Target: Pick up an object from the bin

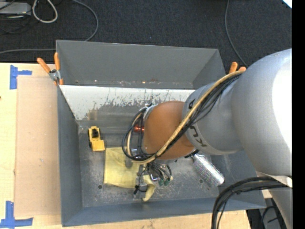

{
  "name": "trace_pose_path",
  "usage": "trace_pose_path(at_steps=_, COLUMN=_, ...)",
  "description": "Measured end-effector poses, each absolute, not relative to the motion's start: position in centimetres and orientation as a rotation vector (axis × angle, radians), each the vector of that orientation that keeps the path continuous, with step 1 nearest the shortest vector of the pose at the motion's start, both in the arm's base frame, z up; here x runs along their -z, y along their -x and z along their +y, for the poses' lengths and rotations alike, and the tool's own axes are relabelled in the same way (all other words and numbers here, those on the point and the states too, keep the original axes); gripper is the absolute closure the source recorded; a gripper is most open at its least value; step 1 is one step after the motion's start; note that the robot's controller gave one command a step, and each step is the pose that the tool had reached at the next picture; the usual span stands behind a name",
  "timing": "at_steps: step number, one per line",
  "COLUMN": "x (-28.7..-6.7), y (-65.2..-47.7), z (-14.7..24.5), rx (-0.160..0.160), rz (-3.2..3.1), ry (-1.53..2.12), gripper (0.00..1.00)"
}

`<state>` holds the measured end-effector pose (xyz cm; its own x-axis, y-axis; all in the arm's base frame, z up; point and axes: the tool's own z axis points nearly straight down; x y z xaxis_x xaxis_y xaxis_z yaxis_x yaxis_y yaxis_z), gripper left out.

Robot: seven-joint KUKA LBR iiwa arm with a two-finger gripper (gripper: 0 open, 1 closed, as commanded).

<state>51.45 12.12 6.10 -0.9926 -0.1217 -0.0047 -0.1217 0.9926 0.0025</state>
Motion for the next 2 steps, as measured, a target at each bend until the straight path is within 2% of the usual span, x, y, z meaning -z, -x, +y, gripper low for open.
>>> trace_pose_path(at_steps=1, x=-6.9, y=-49.9, z=11.7, rx=0.003, rz=3.150, ry=-0.098, gripper=0.00)
trace_pose_path(at_steps=2, x=-6.3, y=-51.0, z=12.0, rx=-0.003, rz=3.138, ry=0.171, gripper=0.00)
